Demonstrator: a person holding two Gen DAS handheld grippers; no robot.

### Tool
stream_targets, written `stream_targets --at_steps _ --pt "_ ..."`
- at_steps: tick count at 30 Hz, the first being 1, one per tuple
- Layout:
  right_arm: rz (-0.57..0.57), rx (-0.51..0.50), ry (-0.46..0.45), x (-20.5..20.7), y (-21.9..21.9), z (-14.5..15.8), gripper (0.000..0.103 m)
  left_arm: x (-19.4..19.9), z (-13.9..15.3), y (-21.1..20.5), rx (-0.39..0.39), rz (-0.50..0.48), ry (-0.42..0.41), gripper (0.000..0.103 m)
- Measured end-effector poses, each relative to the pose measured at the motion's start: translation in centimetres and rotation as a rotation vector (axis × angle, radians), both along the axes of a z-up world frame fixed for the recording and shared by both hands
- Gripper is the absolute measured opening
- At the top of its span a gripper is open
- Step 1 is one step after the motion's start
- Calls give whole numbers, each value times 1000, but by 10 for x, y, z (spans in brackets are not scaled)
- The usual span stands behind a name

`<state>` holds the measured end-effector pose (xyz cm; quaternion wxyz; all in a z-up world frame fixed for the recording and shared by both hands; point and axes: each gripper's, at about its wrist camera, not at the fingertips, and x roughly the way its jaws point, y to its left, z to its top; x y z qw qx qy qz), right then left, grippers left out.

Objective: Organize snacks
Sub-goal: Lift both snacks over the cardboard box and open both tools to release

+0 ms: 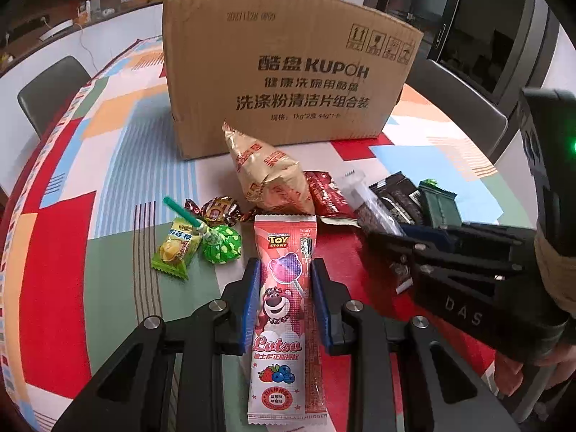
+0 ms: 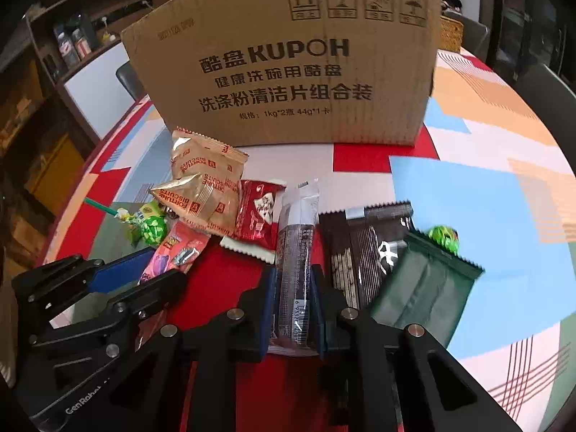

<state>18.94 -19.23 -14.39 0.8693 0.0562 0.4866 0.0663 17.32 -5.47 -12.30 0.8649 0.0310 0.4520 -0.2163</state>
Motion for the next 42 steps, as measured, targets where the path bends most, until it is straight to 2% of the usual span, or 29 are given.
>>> stream_targets --at_steps 10,21,33,42 --pt "-38 68 -61 -26 -9 26 20 -17 38 2 -43 19 -82 28" --pt "-29 88 -232 -42 -11 90 20 -19 97 1 -84 21 -204 28" --pt "-23 81 -393 -19 -15 160 20 12 167 -6 -80 6 -351 28" --pt "-15 79 -438 20 -19 197 20 55 205 -13 -24 7 -435 28"
